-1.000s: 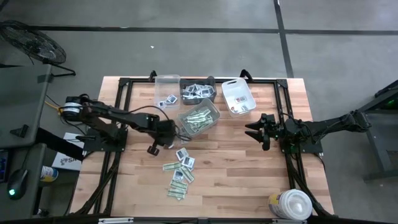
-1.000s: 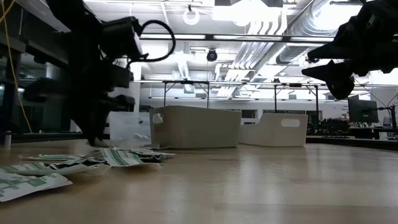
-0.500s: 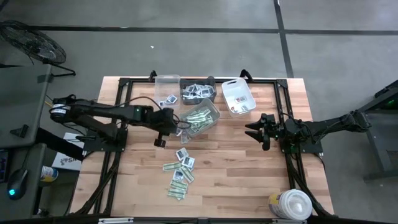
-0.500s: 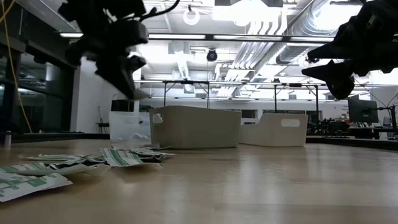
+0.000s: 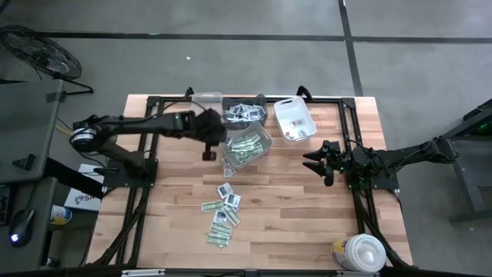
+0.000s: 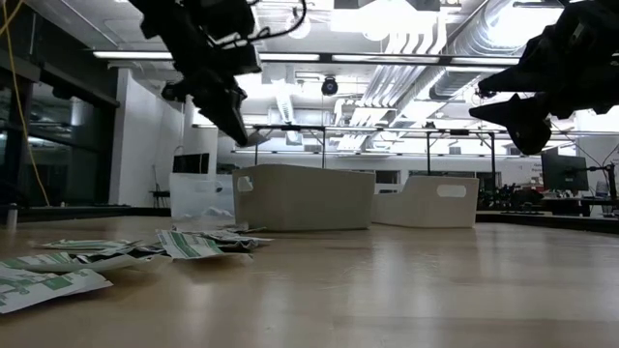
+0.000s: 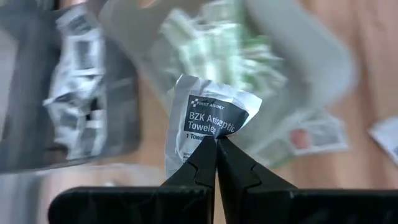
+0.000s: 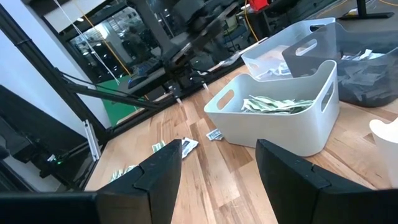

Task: Pick & Place First Aid Supplies
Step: Put the towelette pack into the black bin

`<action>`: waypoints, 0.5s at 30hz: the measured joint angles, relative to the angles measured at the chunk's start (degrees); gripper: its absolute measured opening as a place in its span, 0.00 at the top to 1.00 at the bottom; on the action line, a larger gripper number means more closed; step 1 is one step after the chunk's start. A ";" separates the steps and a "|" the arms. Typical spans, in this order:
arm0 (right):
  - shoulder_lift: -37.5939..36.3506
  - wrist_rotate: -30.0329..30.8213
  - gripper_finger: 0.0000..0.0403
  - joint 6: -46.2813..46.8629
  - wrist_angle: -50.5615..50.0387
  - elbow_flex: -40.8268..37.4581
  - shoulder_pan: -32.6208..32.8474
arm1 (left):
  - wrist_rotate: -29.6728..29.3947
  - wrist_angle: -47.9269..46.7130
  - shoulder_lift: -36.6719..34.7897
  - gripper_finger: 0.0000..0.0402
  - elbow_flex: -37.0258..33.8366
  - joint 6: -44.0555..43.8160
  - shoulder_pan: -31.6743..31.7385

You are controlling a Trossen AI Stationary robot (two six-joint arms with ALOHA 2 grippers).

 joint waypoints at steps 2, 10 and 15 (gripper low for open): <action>0.00 0.01 0.50 0.01 0.02 0.00 0.00 | 0.01 0.26 1.24 1.00 1.35 -0.16 2.55; 0.00 0.01 0.50 0.00 0.10 0.00 0.02 | -1.74 0.33 8.25 1.00 10.10 -0.42 10.30; 0.00 0.01 0.50 0.00 0.10 0.00 0.01 | -1.52 -0.01 15.04 1.00 16.83 0.96 12.42</action>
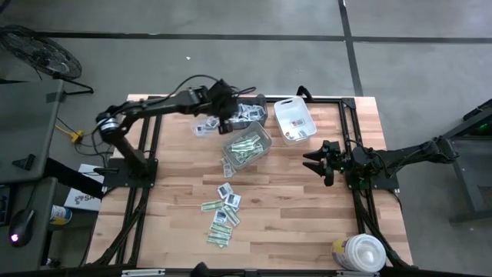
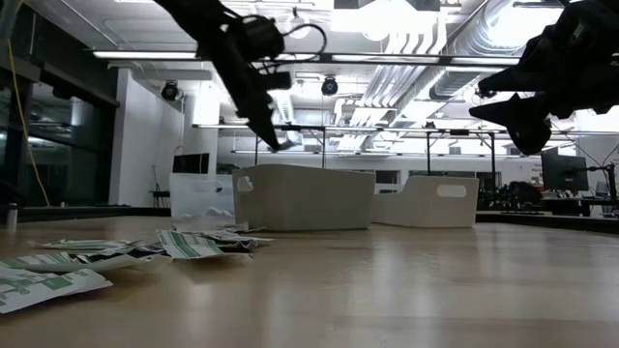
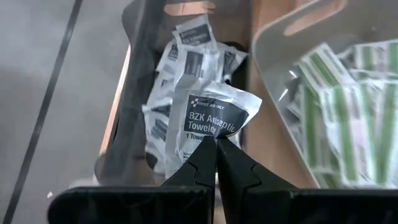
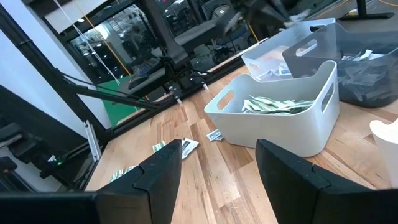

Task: Pick & Place First Aid Supplies
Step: Put the towelette pack into the black bin

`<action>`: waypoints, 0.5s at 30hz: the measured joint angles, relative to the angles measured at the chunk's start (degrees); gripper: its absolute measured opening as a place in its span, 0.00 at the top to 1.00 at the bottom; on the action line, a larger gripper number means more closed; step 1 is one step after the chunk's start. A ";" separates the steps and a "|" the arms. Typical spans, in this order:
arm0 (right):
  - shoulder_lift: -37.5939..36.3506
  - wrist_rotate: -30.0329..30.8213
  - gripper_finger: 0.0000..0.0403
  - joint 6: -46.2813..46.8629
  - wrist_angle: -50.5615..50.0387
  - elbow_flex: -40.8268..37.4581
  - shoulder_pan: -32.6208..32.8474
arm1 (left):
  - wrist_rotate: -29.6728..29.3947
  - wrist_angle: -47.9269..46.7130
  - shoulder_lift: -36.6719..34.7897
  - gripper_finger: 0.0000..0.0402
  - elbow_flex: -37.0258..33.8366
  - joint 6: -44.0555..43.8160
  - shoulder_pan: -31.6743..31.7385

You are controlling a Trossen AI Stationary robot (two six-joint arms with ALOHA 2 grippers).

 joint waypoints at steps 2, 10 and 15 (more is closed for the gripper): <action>0.00 -0.02 0.50 0.01 0.00 0.00 0.01 | 0.04 -0.63 2.99 1.00 2.71 0.54 0.31; -0.01 0.00 0.50 0.00 0.01 0.00 -0.01 | -0.28 -6.95 12.71 1.00 12.48 0.68 1.38; 0.00 -0.02 0.50 0.00 -0.02 0.00 -0.01 | -1.24 -9.13 15.17 0.93 15.53 0.74 1.31</action>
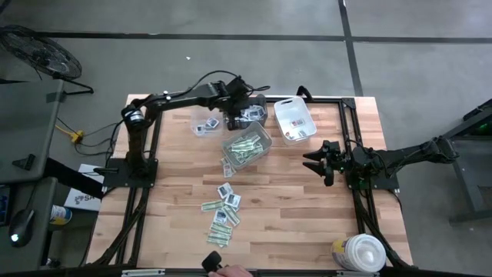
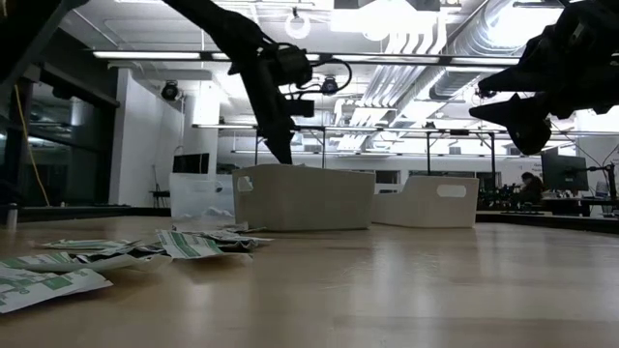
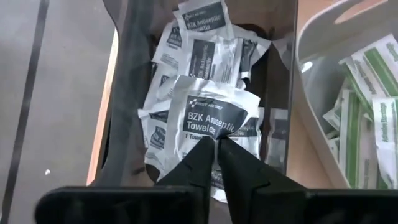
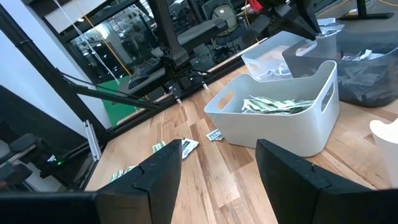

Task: Pick & Place First Aid Supplies
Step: Put the towelette pack into the black bin, then put the ointment pack into the white bin

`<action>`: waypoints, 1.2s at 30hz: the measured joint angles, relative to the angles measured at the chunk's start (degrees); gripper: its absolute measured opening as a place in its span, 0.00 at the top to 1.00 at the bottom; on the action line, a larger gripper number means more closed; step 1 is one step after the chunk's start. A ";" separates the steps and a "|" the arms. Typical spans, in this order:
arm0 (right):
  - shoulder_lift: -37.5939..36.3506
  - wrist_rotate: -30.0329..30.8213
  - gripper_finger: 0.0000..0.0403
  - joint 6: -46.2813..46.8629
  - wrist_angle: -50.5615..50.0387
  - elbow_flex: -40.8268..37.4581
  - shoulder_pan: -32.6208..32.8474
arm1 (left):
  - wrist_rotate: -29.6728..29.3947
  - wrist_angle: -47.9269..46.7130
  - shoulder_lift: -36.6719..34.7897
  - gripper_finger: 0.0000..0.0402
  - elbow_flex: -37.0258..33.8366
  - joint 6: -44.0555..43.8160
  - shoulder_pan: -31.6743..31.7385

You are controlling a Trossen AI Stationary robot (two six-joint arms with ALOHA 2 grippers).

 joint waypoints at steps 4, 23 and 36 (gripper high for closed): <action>0.00 0.00 0.50 0.00 0.04 0.00 0.02 | -0.30 -0.32 0.34 0.82 0.05 1.32 0.00; -0.02 0.02 0.50 0.02 0.05 0.00 0.00 | 3.07 -4.99 -11.90 0.62 -8.98 6.64 -4.73; -0.02 0.00 0.50 0.00 0.06 0.00 0.02 | 7.76 11.10 -32.87 0.62 -42.90 -10.75 -18.00</action>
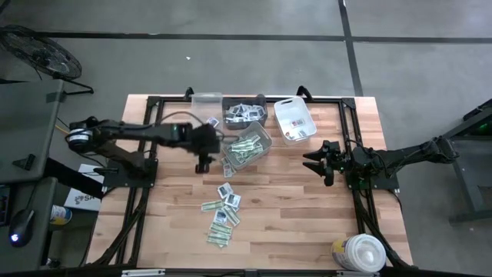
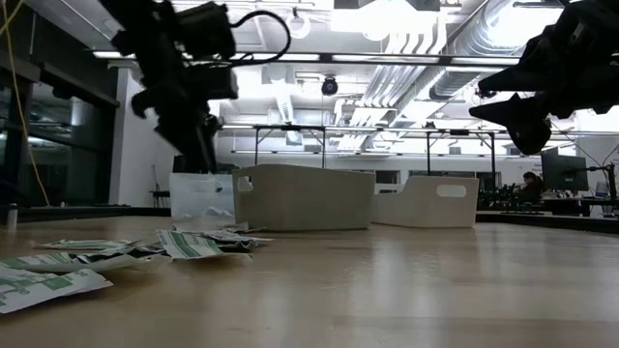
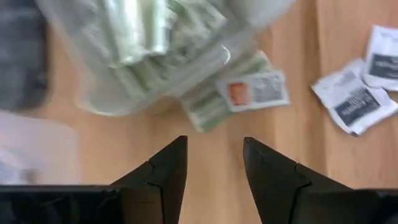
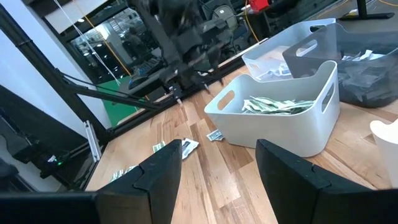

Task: Pick & Place First Aid Supplies
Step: Put the ointment pack into the white bin

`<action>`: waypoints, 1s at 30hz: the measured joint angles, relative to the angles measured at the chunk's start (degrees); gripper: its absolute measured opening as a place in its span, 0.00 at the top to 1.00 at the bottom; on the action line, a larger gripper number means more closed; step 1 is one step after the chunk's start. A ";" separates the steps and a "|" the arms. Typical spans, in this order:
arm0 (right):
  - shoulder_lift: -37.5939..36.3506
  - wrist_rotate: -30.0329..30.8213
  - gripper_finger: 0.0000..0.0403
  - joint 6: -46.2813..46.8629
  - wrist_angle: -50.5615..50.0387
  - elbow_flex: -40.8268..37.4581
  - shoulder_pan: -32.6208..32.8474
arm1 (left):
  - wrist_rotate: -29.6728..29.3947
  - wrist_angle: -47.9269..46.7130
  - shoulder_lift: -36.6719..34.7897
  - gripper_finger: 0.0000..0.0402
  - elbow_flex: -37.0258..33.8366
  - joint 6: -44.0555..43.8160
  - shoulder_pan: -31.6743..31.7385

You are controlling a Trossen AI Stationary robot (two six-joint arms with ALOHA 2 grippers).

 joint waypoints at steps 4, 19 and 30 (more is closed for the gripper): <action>0.02 0.00 0.50 0.00 0.00 0.00 0.00 | -0.71 6.60 0.07 0.62 -4.53 -1.88 -4.84; 0.02 0.01 0.50 0.02 -0.04 0.00 -0.01 | -8.09 12.78 6.94 0.62 -4.80 -6.45 -9.20; 0.02 0.00 0.50 0.01 -0.02 0.00 -0.02 | -9.83 15.56 11.59 0.62 -3.80 -6.91 -9.47</action>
